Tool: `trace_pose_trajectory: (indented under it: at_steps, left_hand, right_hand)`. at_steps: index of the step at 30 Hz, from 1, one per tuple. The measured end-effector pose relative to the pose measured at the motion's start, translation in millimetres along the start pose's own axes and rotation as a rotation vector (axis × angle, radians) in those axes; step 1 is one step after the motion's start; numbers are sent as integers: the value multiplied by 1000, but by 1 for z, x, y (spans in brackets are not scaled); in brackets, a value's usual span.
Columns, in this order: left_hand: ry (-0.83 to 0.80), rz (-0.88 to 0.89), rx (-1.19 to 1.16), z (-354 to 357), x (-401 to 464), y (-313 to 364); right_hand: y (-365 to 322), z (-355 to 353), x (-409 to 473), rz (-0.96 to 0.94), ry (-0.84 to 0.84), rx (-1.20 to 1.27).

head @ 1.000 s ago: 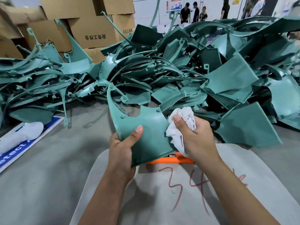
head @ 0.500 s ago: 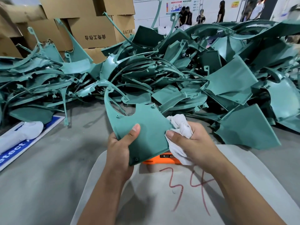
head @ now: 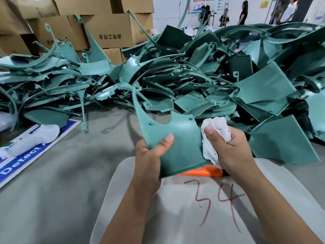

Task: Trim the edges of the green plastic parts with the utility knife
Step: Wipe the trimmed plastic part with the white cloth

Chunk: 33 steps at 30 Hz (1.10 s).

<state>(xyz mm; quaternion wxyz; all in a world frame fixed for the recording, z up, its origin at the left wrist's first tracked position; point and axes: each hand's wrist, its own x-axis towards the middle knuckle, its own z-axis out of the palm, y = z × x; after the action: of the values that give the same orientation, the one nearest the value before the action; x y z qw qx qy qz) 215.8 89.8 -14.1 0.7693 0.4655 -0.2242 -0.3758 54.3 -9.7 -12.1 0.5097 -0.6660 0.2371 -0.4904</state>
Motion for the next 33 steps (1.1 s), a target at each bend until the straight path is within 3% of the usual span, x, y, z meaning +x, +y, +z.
trace_pose_trajectory:
  at_steps: [5, 7, 10, 15, 17, 20, 25, 30, 33]
  left_hand:
    - [170, 50, -287, 0, 2, 11]
    - [188, 53, -347, 2, 3, 13]
    - [167, 5, -354, 6, 1, 10]
    - [43, -5, -332, 10, -2, 10]
    - [-59, -22, -195, 9, -5, 6]
    - [-211, 86, 174, 4, -9, -1]
    - [-306, 144, 363, 0, -6, 4]
    - [-327, 175, 336, 2, -5, 3]
    - [-237, 194, 211, 10, -9, -1]
  right_hand:
    - [-5, 15, -7, -12, -143, 53]
    - [-8, 24, -13, -2, -214, -10]
    - [-6, 41, -24, 84, -271, 99]
    - [-2, 37, -18, 108, 146, 209]
    - [3, 30, -13, 117, 184, 246]
    - [7, 24, -8, 138, 244, 262]
    - [9, 18, -5, 132, 448, 206]
    - [6, 17, -5, 150, 473, 187]
    - [8, 34, -14, 137, 315, 198]
